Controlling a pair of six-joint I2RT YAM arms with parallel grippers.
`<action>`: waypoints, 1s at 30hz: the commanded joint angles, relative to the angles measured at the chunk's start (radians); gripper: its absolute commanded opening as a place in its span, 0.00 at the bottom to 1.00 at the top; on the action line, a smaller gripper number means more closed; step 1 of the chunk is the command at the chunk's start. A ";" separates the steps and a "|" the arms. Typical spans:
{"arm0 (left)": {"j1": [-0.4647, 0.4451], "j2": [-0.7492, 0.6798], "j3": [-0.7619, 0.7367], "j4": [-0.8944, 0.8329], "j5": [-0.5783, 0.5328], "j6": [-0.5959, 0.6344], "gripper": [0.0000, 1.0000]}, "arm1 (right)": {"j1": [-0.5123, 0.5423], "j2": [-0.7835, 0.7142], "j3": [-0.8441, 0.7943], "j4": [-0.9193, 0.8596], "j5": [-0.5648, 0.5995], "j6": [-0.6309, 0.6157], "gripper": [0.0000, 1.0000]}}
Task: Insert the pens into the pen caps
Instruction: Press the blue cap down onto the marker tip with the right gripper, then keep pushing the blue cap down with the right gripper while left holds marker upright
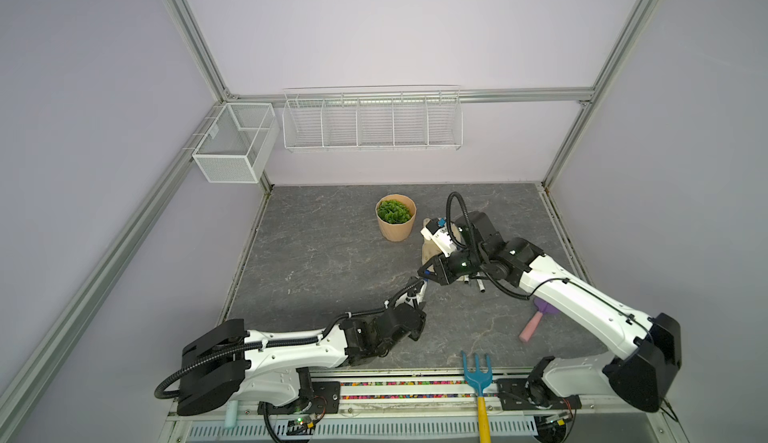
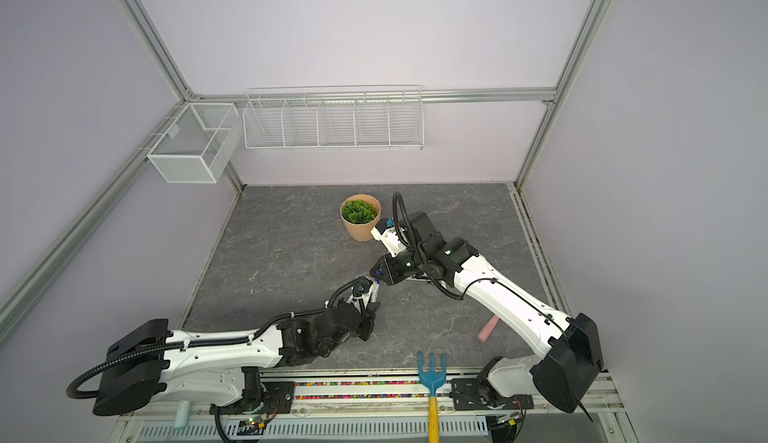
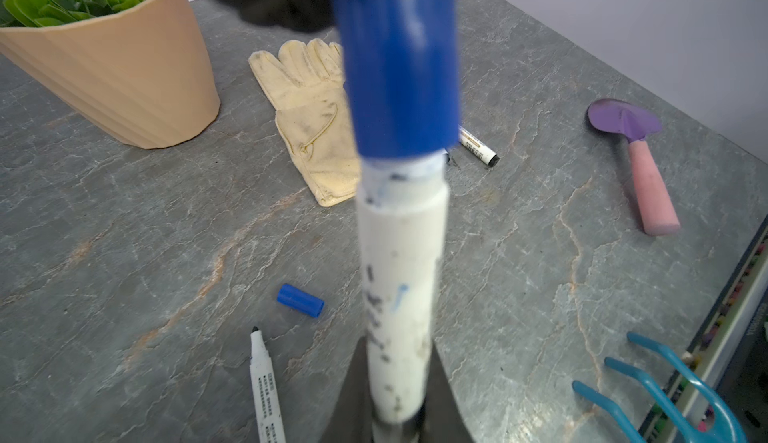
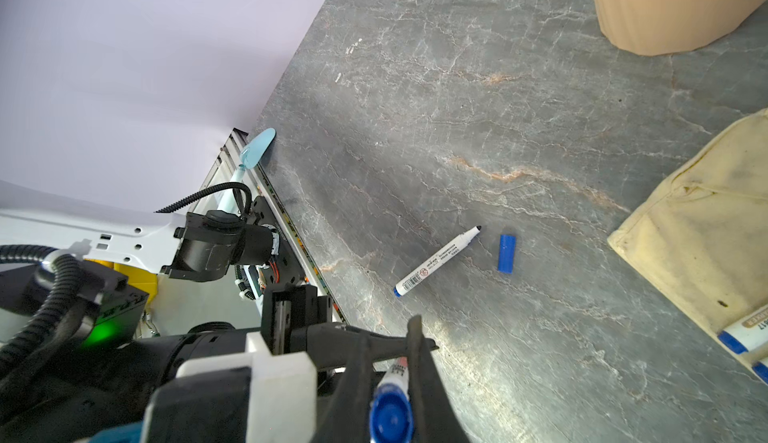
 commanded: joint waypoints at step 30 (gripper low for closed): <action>-0.002 -0.030 0.085 0.110 -0.037 0.048 0.00 | -0.007 0.076 0.001 -0.319 -0.075 -0.070 0.11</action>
